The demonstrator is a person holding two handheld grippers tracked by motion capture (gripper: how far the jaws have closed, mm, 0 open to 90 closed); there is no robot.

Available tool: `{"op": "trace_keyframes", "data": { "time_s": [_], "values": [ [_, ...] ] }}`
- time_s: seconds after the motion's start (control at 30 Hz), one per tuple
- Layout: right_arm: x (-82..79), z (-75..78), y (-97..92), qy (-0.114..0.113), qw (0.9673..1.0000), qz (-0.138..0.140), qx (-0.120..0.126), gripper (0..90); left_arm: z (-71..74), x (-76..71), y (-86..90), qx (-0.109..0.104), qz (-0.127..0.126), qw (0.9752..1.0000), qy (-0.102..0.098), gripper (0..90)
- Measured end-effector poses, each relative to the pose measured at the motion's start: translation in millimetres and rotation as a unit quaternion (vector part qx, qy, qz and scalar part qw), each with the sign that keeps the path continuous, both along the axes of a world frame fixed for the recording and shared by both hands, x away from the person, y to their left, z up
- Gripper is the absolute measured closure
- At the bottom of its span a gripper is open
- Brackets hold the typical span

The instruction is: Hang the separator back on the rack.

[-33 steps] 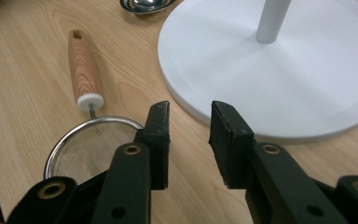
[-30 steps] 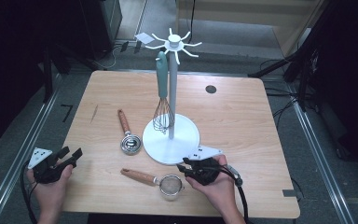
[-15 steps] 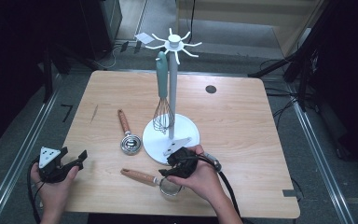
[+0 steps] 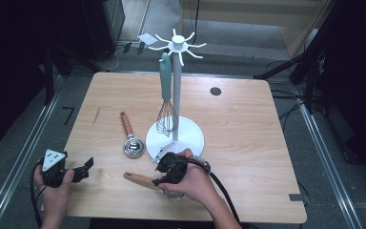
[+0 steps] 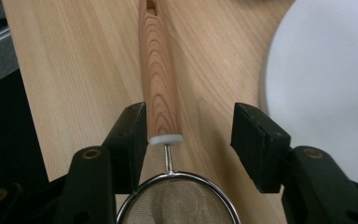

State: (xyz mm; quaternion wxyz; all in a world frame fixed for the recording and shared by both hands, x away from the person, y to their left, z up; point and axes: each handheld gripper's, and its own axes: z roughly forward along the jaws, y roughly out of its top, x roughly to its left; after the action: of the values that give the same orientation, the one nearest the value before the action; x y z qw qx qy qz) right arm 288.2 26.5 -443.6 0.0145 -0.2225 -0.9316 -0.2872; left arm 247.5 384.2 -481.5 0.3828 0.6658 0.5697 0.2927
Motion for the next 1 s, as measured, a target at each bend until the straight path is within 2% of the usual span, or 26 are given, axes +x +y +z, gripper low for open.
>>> {"op": "trace_keyframes", "data": {
  "time_s": [0.2,0.27,0.37,0.57,0.67,0.8,0.87,0.97,1.0],
  "values": [
    [0.1,-4.9,7.1,0.023,0.9996,0.017,-0.01,55.1,-0.2,0.2,-0.1,0.0,0.001,1.0,0.001,0.0],
    [0.6,-6.4,9.4,0.041,0.9989,0.016,-0.018,56.6,-0.2,0.3,0.0,-0.001,0.001,1.0,0.001,0.0],
    [2.6,-8.5,11.2,0.05,0.9982,0.023,-0.022,58.4,-0.2,0.4,0.1,-0.002,-0.001,1.0,0.002,0.0],
    [4.2,-15.0,17.7,0.074,0.9959,0.022,-0.046,61.1,-0.2,0.4,0.2,-0.002,-0.002,1.0,0.002,0.0],
    [5.1,-17.7,19.1,0.079,0.9952,0.024,-0.052,63.0,-0.3,0.4,0.2,-0.003,-0.002,1.0,0.002,0.0],
    [3.5,-19.9,20.3,0.083,0.9942,0.028,-0.062,70.2,-0.2,0.3,0.7,-0.004,-0.002,1.0,0.002,0.0],
    [1.7,-19.7,19.5,0.075,0.9944,0.033,-0.066,70.8,-0.2,0.4,0.7,-0.006,0.0,1.0,0.002,0.0],
    [0.6,-19.4,16.6,0.068,0.9951,0.032,-0.064,71.2,-0.2,0.3,1.0,-0.008,0.0,1.0,0.003,0.0],
    [1.0,-18.8,13.7,0.067,0.9958,0.029,-0.055,71.2,-0.2,0.3,1.0,-0.008,0.0,1.0,0.002,0.0]
  ]
}}
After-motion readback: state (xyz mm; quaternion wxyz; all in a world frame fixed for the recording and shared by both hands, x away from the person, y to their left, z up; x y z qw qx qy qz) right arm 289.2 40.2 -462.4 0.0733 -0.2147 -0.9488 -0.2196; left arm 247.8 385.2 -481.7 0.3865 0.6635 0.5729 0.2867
